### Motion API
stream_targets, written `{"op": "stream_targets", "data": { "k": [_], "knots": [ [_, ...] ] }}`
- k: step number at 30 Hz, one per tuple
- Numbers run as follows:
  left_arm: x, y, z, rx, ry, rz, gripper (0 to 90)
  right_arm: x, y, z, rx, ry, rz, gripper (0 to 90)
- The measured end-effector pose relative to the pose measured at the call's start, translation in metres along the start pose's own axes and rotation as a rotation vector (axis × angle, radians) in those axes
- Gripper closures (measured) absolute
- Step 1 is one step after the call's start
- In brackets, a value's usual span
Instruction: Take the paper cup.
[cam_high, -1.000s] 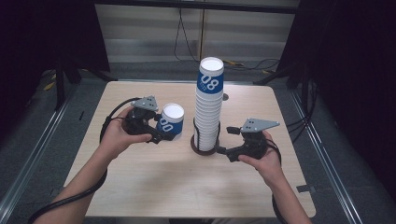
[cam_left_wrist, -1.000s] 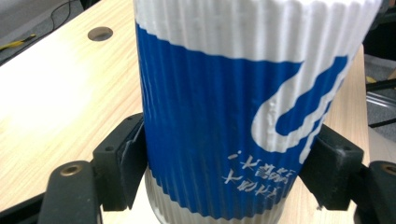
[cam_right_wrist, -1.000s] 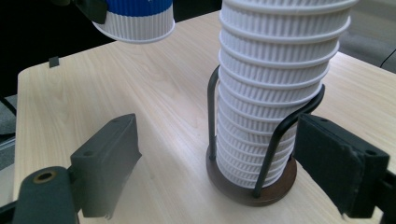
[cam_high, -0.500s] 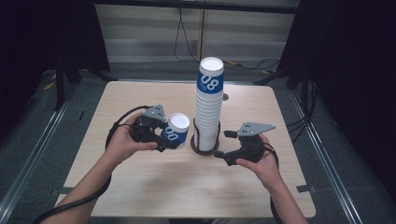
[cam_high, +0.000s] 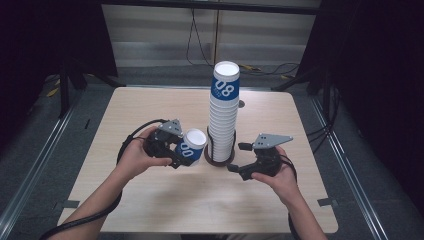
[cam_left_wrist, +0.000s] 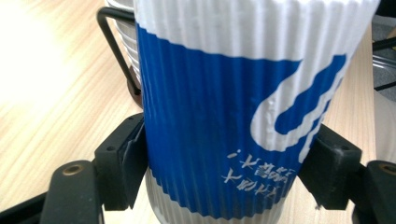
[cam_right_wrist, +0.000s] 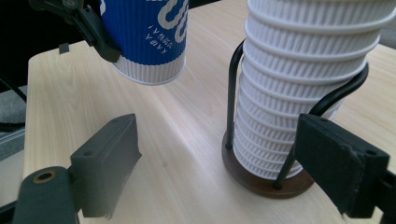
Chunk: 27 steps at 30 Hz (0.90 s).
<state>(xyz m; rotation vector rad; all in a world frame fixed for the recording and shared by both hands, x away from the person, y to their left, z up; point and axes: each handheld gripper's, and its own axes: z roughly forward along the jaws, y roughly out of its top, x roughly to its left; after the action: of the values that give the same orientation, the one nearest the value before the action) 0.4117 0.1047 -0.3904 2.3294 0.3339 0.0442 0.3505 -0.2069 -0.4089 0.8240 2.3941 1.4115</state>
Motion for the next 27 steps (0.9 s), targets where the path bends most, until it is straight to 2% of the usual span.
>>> {"op": "stream_targets", "data": {
  "k": [1, 2, 5, 6, 7, 8, 14, 15, 16, 20, 27],
  "knots": [
    [-0.001, 0.0, 0.001, -0.005, 0.004, -0.009, 25.2, 0.0, -0.001, 0.001, 0.001, 0.002, -0.002, 13.7],
    [-0.001, 0.001, 0.002, 0.014, 0.005, 0.013, 25.3, 0.0, -0.002, 0.002, 0.007, 0.003, -0.004, 13.7],
    [-0.002, 0.002, 0.003, 0.015, 0.005, 0.002, 25.3, 0.001, -0.003, 0.002, 0.01, 0.004, -0.006, 13.7],
    [-0.002, 0.002, 0.003, 0.032, 0.005, 0.019, 25.3, 0.001, -0.003, 0.003, 0.013, 0.006, -0.006, 13.7],
    [-0.004, 0.003, 0.005, 0.021, -0.002, 0.0, 25.3, 0.002, -0.003, 0.003, 0.013, 0.006, -0.011, 13.7],
    [-0.004, 0.003, 0.005, 0.021, -0.002, 0.0, 25.4, 0.002, -0.003, 0.003, 0.013, 0.006, -0.011, 13.7],
    [-0.005, 0.004, 0.01, 0.085, -0.005, 0.035, 25.3, 0.003, -0.006, 0.006, 0.02, 0.016, -0.011, 13.7],
    [-0.007, 0.004, 0.011, 0.074, -0.006, 0.017, 25.3, 0.003, -0.007, 0.006, 0.021, 0.016, -0.01, 13.7],
    [-0.006, 0.004, 0.012, 0.081, -0.009, 0.016, 25.3, 0.003, -0.008, 0.006, 0.019, 0.02, -0.005, 13.7],
    [-0.007, 0.005, 0.014, 0.089, -0.006, 0.026, 25.3, 0.003, -0.011, 0.009, 0.025, 0.021, -0.002, 13.7],
    [-0.01, 0.006, 0.019, 0.147, -0.01, 0.053, 25.3, 0.005, -0.013, 0.011, 0.038, 0.026, -0.01, 13.7]
  ]
}}
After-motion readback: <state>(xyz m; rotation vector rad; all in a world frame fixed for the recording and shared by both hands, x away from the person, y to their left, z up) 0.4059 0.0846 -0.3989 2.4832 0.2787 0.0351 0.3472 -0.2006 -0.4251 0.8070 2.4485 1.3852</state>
